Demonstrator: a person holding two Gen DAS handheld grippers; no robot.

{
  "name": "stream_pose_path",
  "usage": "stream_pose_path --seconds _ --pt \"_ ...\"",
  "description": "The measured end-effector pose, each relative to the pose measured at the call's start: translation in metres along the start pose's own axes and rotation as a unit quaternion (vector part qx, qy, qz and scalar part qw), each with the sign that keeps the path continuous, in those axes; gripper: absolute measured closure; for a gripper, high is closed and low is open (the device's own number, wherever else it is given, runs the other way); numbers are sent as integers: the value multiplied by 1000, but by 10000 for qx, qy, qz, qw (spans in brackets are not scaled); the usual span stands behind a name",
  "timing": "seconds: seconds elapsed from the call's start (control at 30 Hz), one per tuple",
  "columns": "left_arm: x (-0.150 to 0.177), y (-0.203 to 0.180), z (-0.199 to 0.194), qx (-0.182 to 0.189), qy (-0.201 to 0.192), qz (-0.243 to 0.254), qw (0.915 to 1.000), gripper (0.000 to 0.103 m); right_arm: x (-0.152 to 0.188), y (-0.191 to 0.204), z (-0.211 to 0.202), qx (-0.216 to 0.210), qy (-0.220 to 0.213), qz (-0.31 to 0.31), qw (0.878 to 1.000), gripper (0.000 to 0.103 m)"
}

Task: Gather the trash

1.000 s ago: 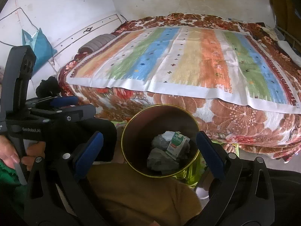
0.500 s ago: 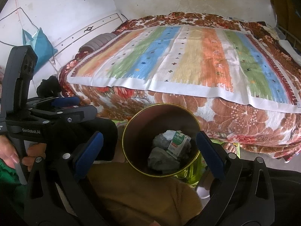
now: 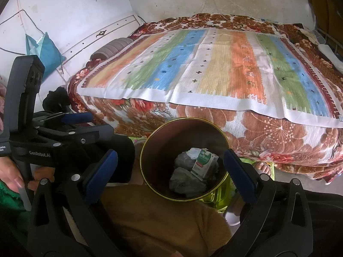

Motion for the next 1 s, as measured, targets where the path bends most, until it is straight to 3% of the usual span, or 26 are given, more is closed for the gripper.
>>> stream_pose_path --seconds 1.0 --pt "-3 -1 0 -11 13 2 10000 6 -2 -2 -2 -14 5 13 10000 9"
Point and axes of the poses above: each gripper's, at about its wrist camera, not at the fingertips, and z roughly the way its jaws point, y to its left, x to its underside, the point moved 5 cm from there along z, roughly the way its jaws point, and after that the axes turned 8 degrees about -y, right-handed, at the moved point
